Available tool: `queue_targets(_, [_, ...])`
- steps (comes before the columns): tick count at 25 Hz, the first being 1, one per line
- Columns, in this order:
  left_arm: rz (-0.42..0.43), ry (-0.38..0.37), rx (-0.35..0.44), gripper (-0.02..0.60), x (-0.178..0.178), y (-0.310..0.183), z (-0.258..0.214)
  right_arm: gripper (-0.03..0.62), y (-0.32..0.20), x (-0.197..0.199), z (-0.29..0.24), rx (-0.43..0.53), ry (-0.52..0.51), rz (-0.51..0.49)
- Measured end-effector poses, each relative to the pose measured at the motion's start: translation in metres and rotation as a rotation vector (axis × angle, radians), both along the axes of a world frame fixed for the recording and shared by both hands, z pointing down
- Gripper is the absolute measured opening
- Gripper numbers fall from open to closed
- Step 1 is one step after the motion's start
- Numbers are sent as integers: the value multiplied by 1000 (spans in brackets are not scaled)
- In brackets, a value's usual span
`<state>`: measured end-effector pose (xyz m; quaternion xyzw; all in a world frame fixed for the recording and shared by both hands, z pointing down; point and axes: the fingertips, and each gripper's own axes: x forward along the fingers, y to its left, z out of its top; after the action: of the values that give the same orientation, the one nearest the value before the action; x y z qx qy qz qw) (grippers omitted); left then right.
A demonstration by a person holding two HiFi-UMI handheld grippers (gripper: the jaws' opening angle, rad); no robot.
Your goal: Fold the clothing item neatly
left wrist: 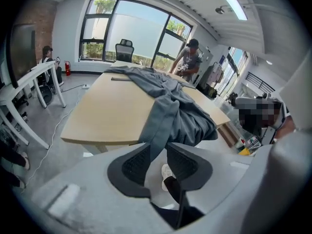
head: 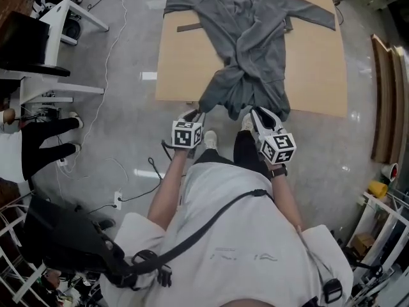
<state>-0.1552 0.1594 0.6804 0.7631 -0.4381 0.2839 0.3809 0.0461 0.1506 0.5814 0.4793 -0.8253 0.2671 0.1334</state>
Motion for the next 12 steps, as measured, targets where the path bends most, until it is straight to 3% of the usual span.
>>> queue_targets(5, [108, -86, -50, 159, 9, 14, 45, 83, 10, 10, 6, -27, 38, 0])
queue_targets(9, [142, -225, 35, 192, 17, 7, 76, 84, 6, 21, 2, -31, 56, -12])
queue_targets(12, [113, -297, 74, 191, 22, -2, 87, 86, 6, 29, 0, -24, 67, -20])
